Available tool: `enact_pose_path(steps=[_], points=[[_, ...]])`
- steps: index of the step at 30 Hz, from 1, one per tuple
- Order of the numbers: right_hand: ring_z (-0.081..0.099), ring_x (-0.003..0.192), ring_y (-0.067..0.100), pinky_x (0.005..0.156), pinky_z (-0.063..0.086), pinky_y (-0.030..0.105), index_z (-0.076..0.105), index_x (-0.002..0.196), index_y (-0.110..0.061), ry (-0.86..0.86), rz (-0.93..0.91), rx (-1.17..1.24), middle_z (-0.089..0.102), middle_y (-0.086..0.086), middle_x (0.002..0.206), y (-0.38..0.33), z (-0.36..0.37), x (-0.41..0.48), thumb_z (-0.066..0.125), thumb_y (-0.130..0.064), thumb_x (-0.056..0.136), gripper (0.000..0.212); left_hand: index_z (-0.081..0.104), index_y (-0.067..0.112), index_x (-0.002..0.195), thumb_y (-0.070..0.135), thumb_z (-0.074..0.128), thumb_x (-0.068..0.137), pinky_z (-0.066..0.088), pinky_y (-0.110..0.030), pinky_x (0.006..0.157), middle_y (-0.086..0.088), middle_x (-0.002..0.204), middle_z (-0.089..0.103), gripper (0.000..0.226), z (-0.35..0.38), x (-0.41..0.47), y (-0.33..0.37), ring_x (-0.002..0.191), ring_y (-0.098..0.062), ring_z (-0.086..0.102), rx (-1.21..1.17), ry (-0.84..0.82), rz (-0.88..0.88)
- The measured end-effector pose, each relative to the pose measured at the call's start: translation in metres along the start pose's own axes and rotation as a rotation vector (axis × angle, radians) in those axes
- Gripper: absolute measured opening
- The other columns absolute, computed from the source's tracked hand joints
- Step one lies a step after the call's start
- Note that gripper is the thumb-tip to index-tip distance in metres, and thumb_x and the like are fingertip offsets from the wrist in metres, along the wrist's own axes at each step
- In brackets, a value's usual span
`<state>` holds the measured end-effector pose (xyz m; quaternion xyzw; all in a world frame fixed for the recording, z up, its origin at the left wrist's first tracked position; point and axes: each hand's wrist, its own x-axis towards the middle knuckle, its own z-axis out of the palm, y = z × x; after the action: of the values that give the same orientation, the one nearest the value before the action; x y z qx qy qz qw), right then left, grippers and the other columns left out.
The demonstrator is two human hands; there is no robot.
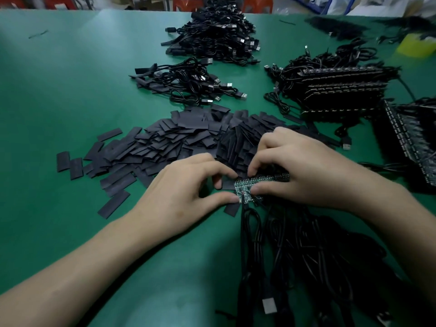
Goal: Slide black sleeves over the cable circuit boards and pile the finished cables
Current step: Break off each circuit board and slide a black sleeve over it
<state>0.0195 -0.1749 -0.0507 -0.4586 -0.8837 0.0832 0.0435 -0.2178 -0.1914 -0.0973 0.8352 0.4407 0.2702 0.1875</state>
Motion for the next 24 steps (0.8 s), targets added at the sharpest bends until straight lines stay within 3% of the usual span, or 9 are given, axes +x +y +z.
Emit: enact_pose_path(steps=[4, 9, 14, 16, 19, 24], points=[[0.043, 0.097, 0.004, 0.087, 0.038, 0.027, 0.062, 0.095, -0.037, 0.068, 0.003, 0.148, 0.051, -0.020, 0.099, -0.001, 0.007, -0.001, 0.059, -0.060, 0.082, 0.026, 0.074, 0.036, 0.104, 0.052, 0.066, 0.091, 0.043, -0.022, 0.067, 0.016, 0.084, 0.060, 0.022, 0.000, 0.001, 0.002, 0.077, -0.008, 0.058, -0.042, 0.044, -0.008], [0.060, 0.085, 0.004, 0.070, 0.039, 0.014, 0.060, 0.092, -0.032, 0.184, 0.022, 0.426, 0.063, -0.015, 0.084, -0.004, 0.013, -0.004, 0.074, -0.035, 0.086, 0.016, 0.076, 0.030, 0.087, 0.044, 0.074, 0.086, 0.043, -0.020, 0.063, 0.008, 0.076, 0.068, 0.015, 0.000, 0.002, 0.007, 0.069, -0.012, 0.060, -0.219, 0.083, -0.096], [0.064, 0.082, -0.003, 0.070, 0.042, 0.011, 0.070, 0.091, -0.031, 0.197, 0.001, 0.496, 0.068, -0.018, 0.079, -0.009, 0.014, -0.003, 0.073, -0.036, 0.089, 0.006, 0.075, 0.029, 0.077, 0.036, 0.076, 0.085, 0.040, -0.012, 0.060, 0.008, 0.070, 0.070, 0.011, 0.000, 0.002, 0.010, 0.061, 0.003, 0.055, -0.370, 0.084, -0.186], [0.062, 0.074, -0.006, 0.065, 0.039, 0.010, 0.072, 0.088, -0.030, 0.198, -0.023, 0.459, 0.067, -0.021, 0.074, -0.010, 0.015, -0.003, 0.073, -0.033, 0.091, 0.005, 0.075, 0.029, 0.077, 0.038, 0.075, 0.085, 0.039, -0.012, 0.060, 0.012, 0.069, 0.068, 0.012, 0.001, 0.002, 0.011, 0.061, 0.004, 0.054, -0.388, 0.087, -0.190], [0.064, 0.074, 0.001, 0.064, 0.039, 0.014, 0.072, 0.086, -0.027, 0.223, -0.032, 0.451, 0.069, -0.016, 0.075, -0.011, 0.015, -0.003, 0.075, -0.030, 0.091, 0.007, 0.077, 0.025, 0.080, 0.041, 0.073, 0.082, 0.039, -0.011, 0.059, 0.013, 0.065, 0.066, 0.016, 0.001, 0.001, 0.013, 0.059, 0.002, 0.054, -0.498, 0.046, -0.206], [0.060, 0.065, -0.009, 0.061, 0.038, 0.006, 0.075, 0.085, -0.021, 0.212, -0.035, 0.501, 0.067, -0.016, 0.072, -0.012, 0.014, -0.004, 0.077, -0.024, 0.090, 0.005, 0.077, 0.017, 0.081, 0.030, 0.073, 0.079, 0.045, -0.008, 0.062, -0.002, 0.066, 0.073, 0.013, 0.000, 0.003, 0.017, 0.059, -0.001, 0.063, -0.658, 0.005, -0.221]])
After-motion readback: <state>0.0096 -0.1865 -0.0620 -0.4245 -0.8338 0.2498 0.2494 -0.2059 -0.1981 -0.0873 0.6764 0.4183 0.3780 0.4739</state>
